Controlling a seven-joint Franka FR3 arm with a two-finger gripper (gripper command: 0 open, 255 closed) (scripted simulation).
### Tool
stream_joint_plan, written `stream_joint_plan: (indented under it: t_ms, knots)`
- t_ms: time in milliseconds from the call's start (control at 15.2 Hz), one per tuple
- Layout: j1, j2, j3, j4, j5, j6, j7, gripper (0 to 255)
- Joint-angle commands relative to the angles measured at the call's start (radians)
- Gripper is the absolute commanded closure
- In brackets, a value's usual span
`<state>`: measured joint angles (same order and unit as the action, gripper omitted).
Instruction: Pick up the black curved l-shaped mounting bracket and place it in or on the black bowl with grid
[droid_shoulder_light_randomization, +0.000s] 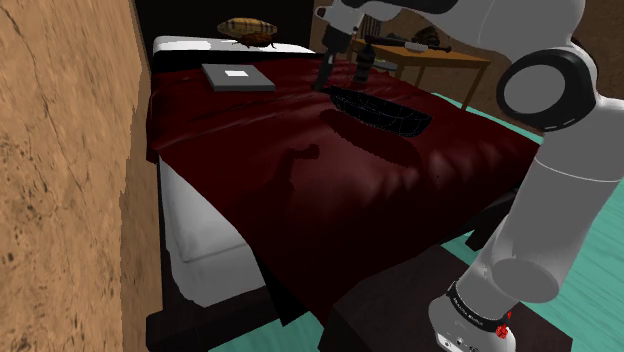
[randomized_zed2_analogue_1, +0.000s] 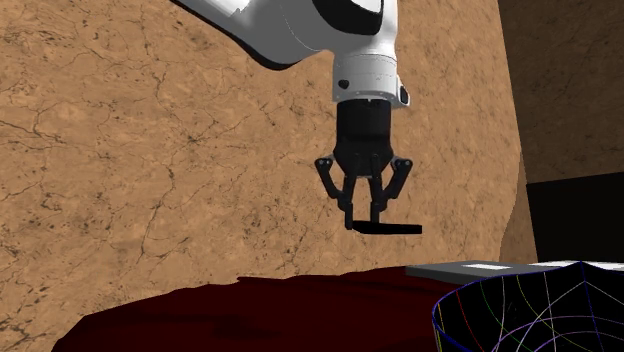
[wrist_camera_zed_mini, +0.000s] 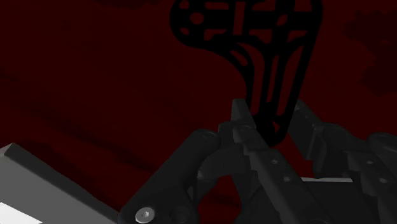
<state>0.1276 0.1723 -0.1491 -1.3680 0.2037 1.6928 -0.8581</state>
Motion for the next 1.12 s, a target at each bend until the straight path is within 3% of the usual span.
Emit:
stream_joint_plan:
  t_ms: [0, 396, 1056]
  knots:
    - [-0.001, 0.011, 0.000, 0.045, 0.001, -0.035, 0.007, 255]
    - [-0.009, 0.048, -0.001, 0.170, 0.007, -0.122, 0.018, 255]
    - [-0.147, -0.013, -0.089, 0.105, 0.042, -0.163, -0.202, 255]
